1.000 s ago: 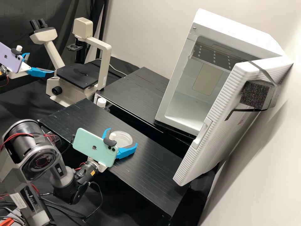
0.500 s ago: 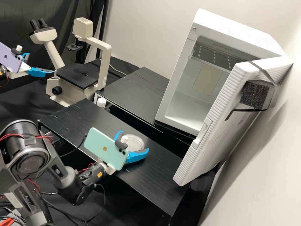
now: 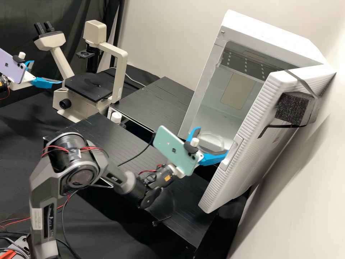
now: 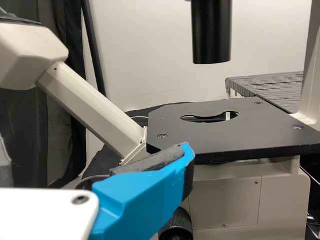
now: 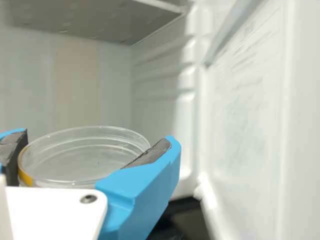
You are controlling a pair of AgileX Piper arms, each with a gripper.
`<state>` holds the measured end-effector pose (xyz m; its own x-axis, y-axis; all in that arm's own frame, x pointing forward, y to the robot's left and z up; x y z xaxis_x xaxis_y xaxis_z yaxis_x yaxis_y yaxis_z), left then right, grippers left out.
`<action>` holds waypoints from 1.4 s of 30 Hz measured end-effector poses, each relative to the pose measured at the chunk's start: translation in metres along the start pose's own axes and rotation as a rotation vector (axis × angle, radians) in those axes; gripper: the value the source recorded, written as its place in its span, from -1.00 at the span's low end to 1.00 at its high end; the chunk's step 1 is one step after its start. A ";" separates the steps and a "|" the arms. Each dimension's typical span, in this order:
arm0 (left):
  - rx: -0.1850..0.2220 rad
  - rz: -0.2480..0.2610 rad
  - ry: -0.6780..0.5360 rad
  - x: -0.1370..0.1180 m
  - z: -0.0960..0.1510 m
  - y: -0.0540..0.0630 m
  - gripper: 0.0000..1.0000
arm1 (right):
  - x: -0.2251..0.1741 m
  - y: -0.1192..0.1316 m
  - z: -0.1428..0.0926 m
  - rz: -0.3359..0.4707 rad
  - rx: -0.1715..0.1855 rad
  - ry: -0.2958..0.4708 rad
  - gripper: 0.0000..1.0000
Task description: Return the petri dish to the incubator.
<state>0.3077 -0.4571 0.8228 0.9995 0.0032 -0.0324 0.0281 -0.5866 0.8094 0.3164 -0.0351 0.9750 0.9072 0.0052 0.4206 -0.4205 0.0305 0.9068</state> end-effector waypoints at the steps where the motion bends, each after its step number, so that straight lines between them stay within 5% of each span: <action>1: 0.000 0.000 0.000 0.000 0.000 0.000 1.00 | 0.009 0.002 0.001 0.004 -0.002 -0.007 -1.00; 14: 0.000 0.000 0.000 0.000 0.000 0.000 1.00 | 0.093 0.008 0.010 -0.032 0.028 -0.064 -1.00; 28: 0.000 0.000 0.000 0.000 0.000 0.000 1.00 | 0.132 -0.029 -0.003 -0.126 0.065 -0.022 -1.00; 42: 0.000 0.000 0.000 0.000 0.000 0.000 1.00 | 0.166 -0.067 0.009 -0.217 0.065 -0.088 -1.00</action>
<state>0.3077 -0.4571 0.8228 0.9995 0.0032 -0.0324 0.0281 -0.5866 0.8094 0.4947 -0.0455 0.9843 0.9733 -0.0820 0.2144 -0.2184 -0.0433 0.9749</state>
